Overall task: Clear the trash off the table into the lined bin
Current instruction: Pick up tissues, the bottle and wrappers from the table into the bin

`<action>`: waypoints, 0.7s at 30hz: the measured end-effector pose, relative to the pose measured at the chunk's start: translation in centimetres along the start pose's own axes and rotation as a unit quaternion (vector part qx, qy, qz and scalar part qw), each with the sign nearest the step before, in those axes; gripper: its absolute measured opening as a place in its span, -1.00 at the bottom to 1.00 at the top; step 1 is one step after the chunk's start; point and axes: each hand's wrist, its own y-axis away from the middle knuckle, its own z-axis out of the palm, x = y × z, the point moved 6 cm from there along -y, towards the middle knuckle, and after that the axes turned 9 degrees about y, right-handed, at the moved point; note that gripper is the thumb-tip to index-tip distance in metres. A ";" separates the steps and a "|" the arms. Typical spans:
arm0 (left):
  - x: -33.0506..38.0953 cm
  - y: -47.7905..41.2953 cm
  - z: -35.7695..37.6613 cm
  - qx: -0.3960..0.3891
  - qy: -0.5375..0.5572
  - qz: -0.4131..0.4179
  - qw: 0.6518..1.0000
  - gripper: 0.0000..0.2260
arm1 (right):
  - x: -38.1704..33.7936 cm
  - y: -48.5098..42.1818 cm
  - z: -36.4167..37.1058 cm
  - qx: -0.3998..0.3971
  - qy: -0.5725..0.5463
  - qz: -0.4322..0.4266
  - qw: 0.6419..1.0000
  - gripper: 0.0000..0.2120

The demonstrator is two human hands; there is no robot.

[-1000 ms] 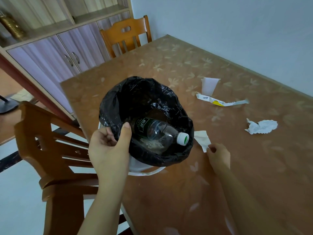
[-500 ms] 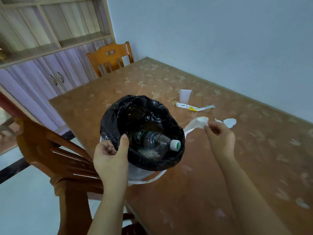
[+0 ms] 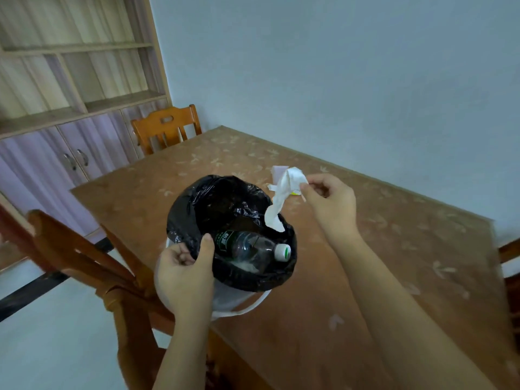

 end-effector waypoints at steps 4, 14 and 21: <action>0.8 1.5 0.7 -0.006 0.012 -0.013 1.000 -0.65 | -0.5 2.0 1.6 -0.129 0.055 -0.028 0.990 -0.88; 1.4 4.0 5.2 -0.008 0.008 -0.003 1.000 -0.65 | 8.0 -0.8 -5.3 -0.147 0.145 0.015 0.978 -0.83; 0.8 4.5 11.8 0.025 -0.003 0.027 0.999 -0.66 | 17.6 -6.2 -9.5 -0.123 0.164 0.075 0.976 -0.85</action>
